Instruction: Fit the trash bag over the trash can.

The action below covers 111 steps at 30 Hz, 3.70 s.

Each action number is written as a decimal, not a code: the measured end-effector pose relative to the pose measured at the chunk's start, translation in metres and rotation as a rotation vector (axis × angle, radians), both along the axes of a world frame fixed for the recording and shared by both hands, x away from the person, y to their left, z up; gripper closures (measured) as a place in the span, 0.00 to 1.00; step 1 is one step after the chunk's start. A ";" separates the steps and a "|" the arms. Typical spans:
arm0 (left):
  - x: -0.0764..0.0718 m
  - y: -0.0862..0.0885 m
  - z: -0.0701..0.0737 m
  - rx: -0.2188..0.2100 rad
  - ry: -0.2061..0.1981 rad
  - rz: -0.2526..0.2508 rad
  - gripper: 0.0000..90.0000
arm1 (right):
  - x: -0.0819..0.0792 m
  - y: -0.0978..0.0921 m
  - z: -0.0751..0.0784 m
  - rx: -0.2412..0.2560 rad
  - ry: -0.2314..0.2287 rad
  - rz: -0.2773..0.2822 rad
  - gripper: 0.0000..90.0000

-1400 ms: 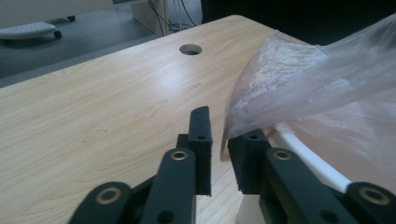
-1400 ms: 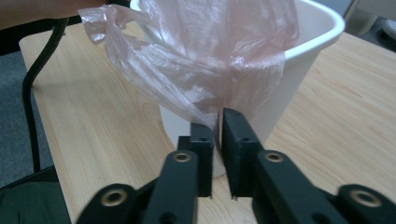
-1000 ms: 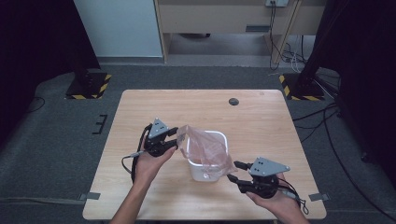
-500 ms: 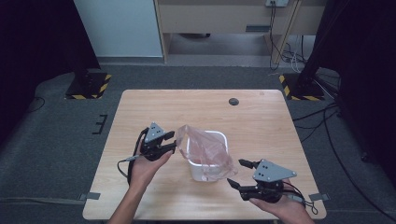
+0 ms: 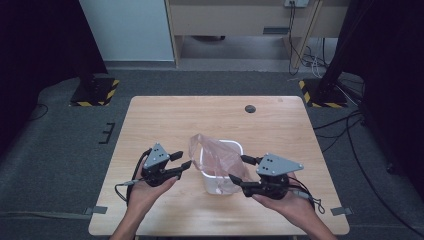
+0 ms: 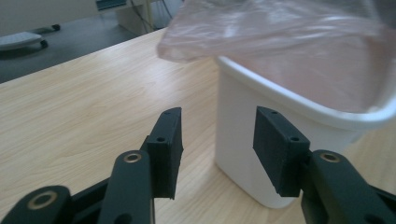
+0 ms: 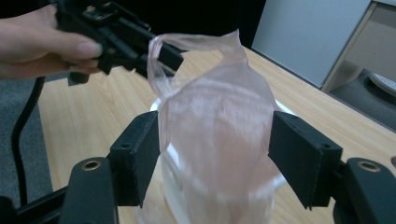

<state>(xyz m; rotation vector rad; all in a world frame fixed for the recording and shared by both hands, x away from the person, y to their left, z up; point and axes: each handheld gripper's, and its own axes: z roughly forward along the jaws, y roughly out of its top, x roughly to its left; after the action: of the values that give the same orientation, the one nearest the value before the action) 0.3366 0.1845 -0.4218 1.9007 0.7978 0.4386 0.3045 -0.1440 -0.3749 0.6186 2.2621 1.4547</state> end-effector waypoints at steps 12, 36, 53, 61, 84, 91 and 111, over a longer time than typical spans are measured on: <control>-0.019 -0.003 0.010 -0.050 -0.021 -0.093 0.47 | 0.023 0.022 -0.002 -0.043 0.030 -0.006 0.62; -0.027 -0.024 0.031 0.010 0.008 -0.146 1.00 | 0.045 -0.004 0.002 -0.002 0.102 -0.124 1.00; -0.036 -0.006 0.020 0.070 0.066 -0.149 1.00 | 0.069 -0.030 -0.014 -0.002 0.149 -0.199 1.00; -0.039 -0.005 0.015 0.100 0.076 -0.157 1.00 | 0.072 -0.033 -0.017 -0.021 0.148 -0.204 1.00; -0.033 -0.001 -0.007 0.125 0.100 -0.134 0.93 | 0.083 -0.037 -0.037 -0.064 0.190 -0.223 1.00; -0.039 0.005 0.000 0.082 0.020 -0.113 0.59 | 0.082 -0.038 -0.035 -0.055 0.178 -0.217 1.00; -0.018 0.026 0.004 0.066 -0.031 -0.004 0.58 | 0.084 -0.034 -0.034 -0.053 0.176 -0.192 1.00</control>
<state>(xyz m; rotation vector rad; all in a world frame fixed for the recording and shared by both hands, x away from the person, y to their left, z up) 0.3187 0.2101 -0.4175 1.9511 0.7679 0.4963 0.3888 -0.1777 -0.4094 0.9528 2.2889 1.2888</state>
